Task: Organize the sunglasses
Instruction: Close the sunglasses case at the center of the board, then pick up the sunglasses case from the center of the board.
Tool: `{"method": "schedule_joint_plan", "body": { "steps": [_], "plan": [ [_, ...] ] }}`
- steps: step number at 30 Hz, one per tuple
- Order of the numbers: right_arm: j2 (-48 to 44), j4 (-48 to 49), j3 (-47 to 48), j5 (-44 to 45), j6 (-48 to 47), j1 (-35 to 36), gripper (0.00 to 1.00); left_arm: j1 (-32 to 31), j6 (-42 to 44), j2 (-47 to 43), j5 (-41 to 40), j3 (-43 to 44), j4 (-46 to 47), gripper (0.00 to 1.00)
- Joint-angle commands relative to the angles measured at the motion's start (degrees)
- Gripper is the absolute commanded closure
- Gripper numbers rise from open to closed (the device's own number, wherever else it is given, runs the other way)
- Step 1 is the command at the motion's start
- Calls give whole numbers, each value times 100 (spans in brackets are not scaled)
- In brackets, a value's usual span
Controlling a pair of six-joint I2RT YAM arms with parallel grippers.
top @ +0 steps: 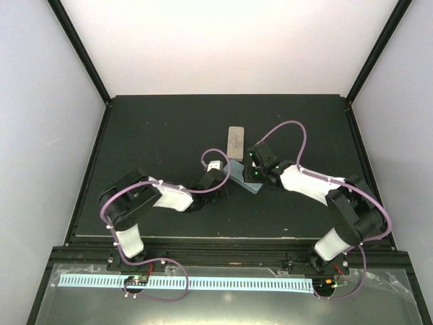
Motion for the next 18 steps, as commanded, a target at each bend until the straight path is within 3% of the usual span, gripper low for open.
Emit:
{"method": "schedule_joint_plan", "body": {
  "steps": [1,4,7,14,18],
  "plan": [
    [-148,-15,119,616,-578,-2,42,48,340,-1052,-257,-234,-665,77],
    [88,30,102,713,-941,-2,16,124,551,-1796,-288,-390,-1065,61],
    [368,-49,218,630,-1239,1,5,235,789,-2421,-116,-461,-1508,48],
    [439,-101,103,-102,-1318,65,3,496,1009,-3588,423,-788,-1944,38],
    [254,-279,-84,267,-1268,410,3,576,1090,-3973,587,-898,-2098,36]
  ]
}}
